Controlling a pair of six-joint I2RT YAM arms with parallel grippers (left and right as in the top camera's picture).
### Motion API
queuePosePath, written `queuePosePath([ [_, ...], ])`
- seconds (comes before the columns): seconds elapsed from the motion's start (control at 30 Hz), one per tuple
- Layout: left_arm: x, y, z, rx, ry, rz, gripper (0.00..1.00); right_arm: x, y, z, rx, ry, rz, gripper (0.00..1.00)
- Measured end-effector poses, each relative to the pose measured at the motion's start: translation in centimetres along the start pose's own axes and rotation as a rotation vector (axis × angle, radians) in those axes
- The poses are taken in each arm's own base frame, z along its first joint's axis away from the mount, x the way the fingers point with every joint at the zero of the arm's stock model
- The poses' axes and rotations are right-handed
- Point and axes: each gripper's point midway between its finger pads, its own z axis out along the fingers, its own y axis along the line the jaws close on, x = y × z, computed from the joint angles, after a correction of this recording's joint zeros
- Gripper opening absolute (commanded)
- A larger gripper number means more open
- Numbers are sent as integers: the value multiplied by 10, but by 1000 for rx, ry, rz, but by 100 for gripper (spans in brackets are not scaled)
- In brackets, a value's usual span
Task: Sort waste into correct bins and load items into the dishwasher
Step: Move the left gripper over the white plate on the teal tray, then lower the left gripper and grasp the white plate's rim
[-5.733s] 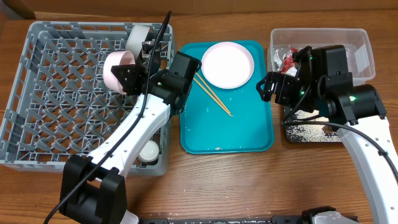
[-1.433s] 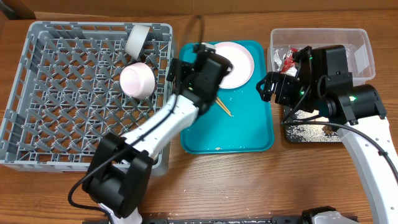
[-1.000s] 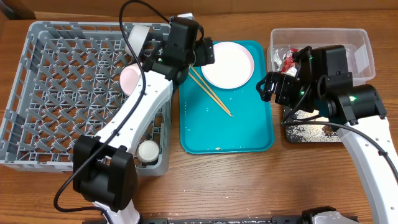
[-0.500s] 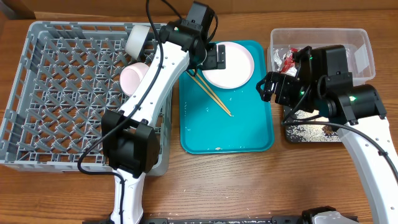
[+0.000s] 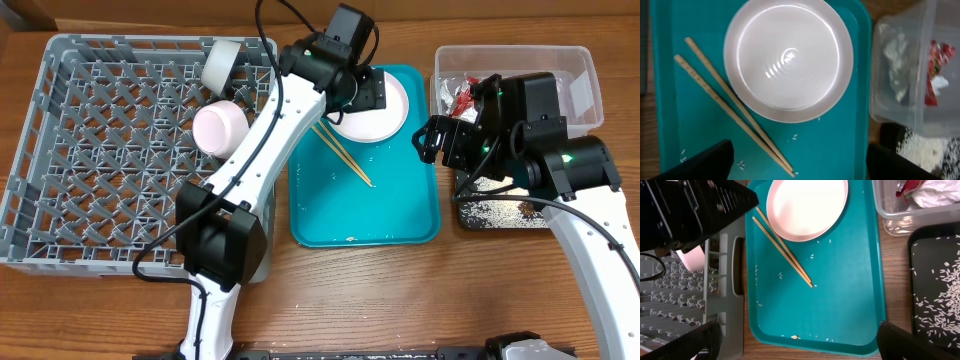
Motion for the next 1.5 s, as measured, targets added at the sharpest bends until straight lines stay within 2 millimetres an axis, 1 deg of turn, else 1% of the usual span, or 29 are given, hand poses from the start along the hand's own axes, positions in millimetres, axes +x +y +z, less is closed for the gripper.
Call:
queuePosePath([
  [0.13,-5,9,2,-78,-59,-122,80,0,0,0,0,0,0,100],
  [0.27,-6,15,11,-134,-98,-203,69,0,0,0,0,0,0,100],
  [0.3,-6,16,16,-143,-104,-214,66,0,0,0,0,0,0,100],
  [0.37,-5,20,27,-164,-105,-233,64,0,0,0,0,0,0,100],
  [0.57,8,35,64,-234,-68,-257,59,0,0,0,0,0,0,100],
  [0.7,16,43,80,-268,-47,-273,54,0,0,0,0,0,0,100],
  [0.77,17,46,85,-279,-46,-286,52,0,0,0,0,0,0,100],
  [1.0,17,50,87,-299,-59,-303,49,0,0,0,0,0,0,100],
  [1.07,19,52,92,-307,-52,-310,48,0,0,0,0,0,0,100],
  [1.2,28,60,109,-336,-26,-309,47,0,0,0,0,0,0,100],
  [1.3,34,65,119,-355,-9,-311,45,0,0,0,0,0,0,100],
  [1.5,34,65,122,-352,-15,-325,40,0,0,0,0,0,0,100],
])
